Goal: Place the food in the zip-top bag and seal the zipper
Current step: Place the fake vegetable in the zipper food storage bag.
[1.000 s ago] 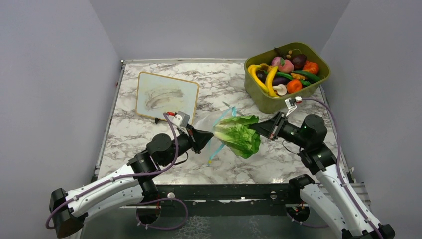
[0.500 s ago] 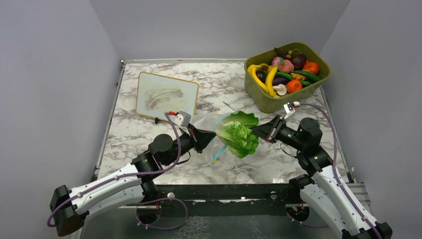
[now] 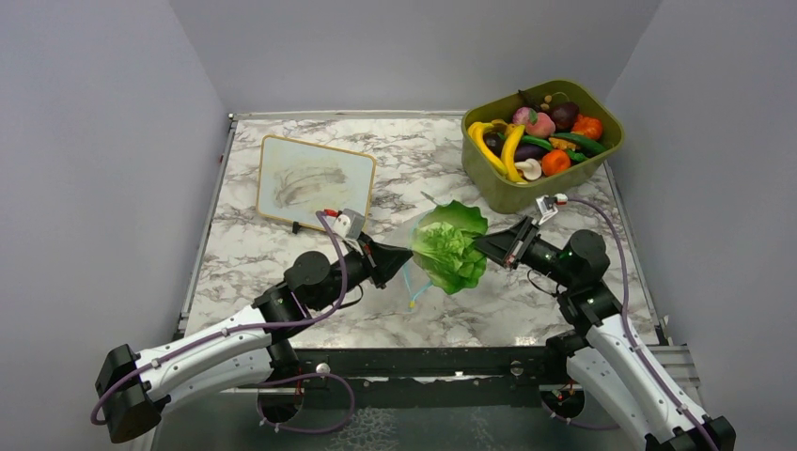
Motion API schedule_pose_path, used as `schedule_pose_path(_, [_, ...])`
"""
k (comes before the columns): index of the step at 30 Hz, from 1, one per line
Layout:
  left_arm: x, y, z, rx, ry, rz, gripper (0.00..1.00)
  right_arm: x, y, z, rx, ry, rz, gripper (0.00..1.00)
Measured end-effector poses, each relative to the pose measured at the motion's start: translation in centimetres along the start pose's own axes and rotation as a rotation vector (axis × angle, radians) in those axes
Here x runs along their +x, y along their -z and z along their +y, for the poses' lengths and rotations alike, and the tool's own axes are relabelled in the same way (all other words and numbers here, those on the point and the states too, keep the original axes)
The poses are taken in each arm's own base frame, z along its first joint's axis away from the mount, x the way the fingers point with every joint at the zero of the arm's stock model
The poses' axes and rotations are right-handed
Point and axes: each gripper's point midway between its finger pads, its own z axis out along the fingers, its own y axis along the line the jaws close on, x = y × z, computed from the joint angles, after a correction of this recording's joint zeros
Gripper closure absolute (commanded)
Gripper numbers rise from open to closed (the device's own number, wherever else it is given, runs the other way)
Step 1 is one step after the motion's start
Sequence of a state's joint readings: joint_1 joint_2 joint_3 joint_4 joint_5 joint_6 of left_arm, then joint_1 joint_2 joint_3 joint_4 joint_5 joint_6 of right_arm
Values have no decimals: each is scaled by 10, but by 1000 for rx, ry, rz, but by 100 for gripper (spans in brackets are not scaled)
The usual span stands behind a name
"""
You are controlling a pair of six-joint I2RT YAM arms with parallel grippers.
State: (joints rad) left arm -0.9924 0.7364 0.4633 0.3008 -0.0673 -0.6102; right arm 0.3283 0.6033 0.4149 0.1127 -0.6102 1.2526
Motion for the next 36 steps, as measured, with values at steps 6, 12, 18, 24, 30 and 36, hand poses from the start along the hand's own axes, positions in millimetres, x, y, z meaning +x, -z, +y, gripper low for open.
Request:
schedule_pose_path(6, [-1, -1, 0, 2, -5, -3, 100, 6, 0, -3, 1, -9, 29, 99])
schedule_pose_path(12, [-3, -3, -3, 14, -13, -16, 100, 13, -5, -21, 49, -25, 84, 99])
schedule_pose_path(18, [-7, -4, -9, 46, -24, -28, 100, 17, -8, -42, 124, -14, 120, 99])
schedule_pose_path(24, [-15, -1, -13, 66, -47, -57, 100, 17, -9, -39, 105, -31, 112, 99])
schedule_pose_path(30, [-18, -1, -16, 82, -50, -73, 100, 19, -2, -25, 5, -74, 78, 99])
schedule_pose_path(36, [-16, -3, -20, 109, -15, -78, 100, 12, 1, 1, -89, -44, 46, 99])
